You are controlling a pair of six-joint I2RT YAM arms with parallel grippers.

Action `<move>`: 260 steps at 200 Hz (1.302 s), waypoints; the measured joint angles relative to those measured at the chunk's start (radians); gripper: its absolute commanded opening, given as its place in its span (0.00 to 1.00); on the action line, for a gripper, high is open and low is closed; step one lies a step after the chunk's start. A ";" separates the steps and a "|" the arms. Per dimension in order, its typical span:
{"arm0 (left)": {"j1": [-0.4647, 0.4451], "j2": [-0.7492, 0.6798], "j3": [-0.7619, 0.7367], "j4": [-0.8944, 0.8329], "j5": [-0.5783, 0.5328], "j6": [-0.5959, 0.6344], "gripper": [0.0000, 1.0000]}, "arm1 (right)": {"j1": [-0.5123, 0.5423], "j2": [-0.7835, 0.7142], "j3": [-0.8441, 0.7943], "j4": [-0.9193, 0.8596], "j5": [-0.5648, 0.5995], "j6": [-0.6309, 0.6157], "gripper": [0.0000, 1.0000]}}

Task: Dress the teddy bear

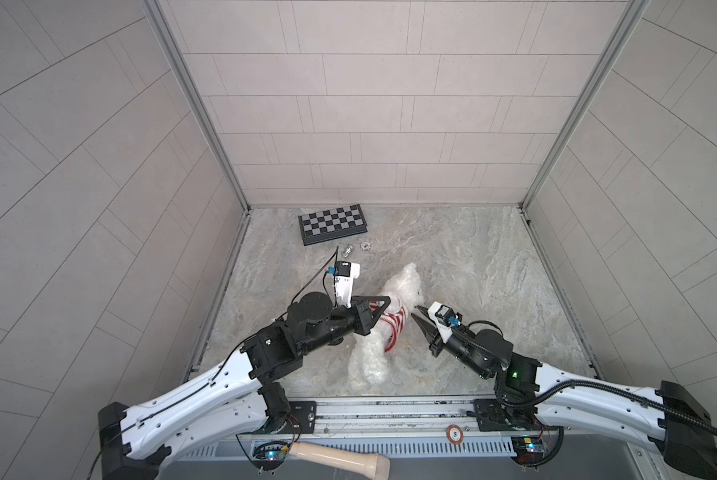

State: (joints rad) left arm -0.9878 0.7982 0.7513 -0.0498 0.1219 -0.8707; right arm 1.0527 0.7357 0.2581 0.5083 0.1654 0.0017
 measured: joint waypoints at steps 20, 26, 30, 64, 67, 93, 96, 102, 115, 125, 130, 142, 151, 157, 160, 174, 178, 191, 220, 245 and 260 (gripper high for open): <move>0.000 0.002 0.000 0.003 0.002 0.000 0.00 | 0.000 -0.042 0.000 -0.004 -0.043 0.005 0.37; 0.000 0.003 0.000 0.003 0.002 0.000 0.00 | 0.000 -0.056 0.000 -0.003 -0.058 0.008 0.37; 0.000 0.004 0.000 0.003 0.003 0.000 0.00 | 0.000 -0.064 0.000 -0.003 -0.065 0.011 0.38; 0.000 0.022 0.001 0.012 0.010 0.000 0.00 | 0.000 -0.085 0.002 0.009 -0.121 0.030 0.41; 0.000 0.025 0.002 0.014 0.011 0.000 0.00 | 0.000 -0.082 0.003 0.012 -0.123 0.030 0.41; 0.000 0.053 0.008 0.025 0.022 -0.001 0.00 | 0.000 -0.021 0.021 0.042 -0.132 0.030 0.40; 0.000 0.055 0.008 0.028 0.024 -0.001 0.00 | 0.000 -0.010 0.026 0.045 -0.132 0.030 0.39; 0.000 0.060 0.008 0.034 0.028 -0.002 0.00 | 0.000 0.014 0.036 0.055 -0.133 0.029 0.36; 0.000 0.069 0.008 0.045 0.038 -0.004 0.00 | 0.000 0.062 0.055 0.077 -0.132 0.023 0.23; 0.000 0.074 0.008 0.053 0.043 -0.004 0.00 | 0.000 0.095 0.064 0.098 -0.130 0.031 0.16; 0.000 0.076 0.008 0.056 0.045 -0.005 0.00 | 0.000 0.110 0.068 0.109 -0.129 0.032 0.15; 0.000 0.076 0.008 0.060 0.048 -0.004 0.00 | 0.000 0.138 0.070 0.129 -0.119 0.025 0.13; 0.000 0.076 0.008 0.060 0.051 -0.004 0.00 | 0.000 0.153 0.070 0.139 -0.111 0.027 0.13; 0.000 0.076 0.008 0.060 0.053 -0.004 0.00 | 0.000 0.161 0.070 0.144 -0.104 0.026 0.13; 0.000 0.076 0.008 0.061 0.054 -0.004 0.00 | 0.000 0.164 0.069 0.146 -0.101 0.026 0.14; 0.000 0.076 0.008 0.064 0.059 -0.004 0.00 | 0.000 0.179 0.066 0.160 -0.083 0.026 0.17; 0.000 0.076 0.008 0.064 0.060 -0.004 0.00 | 0.000 0.184 0.064 0.166 -0.077 0.023 0.18; 0.000 0.076 0.008 0.067 0.061 -0.004 0.00 | 0.000 0.197 0.058 0.176 -0.067 0.021 0.22; 0.001 0.076 0.008 0.067 0.062 -0.004 0.00 | 0.000 0.199 0.047 0.187 -0.062 0.020 0.23; 0.001 0.076 0.008 0.072 0.061 -0.004 0.00 | 0.000 0.161 0.047 0.174 -0.067 0.018 0.25; 0.001 0.076 0.008 0.083 0.060 -0.005 0.00 | 0.000 0.107 0.045 0.148 -0.067 0.018 0.27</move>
State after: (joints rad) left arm -0.9867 0.8745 0.7593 0.0330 0.1818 -0.8753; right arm 1.0527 0.8429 0.3031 0.6567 0.0982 0.0196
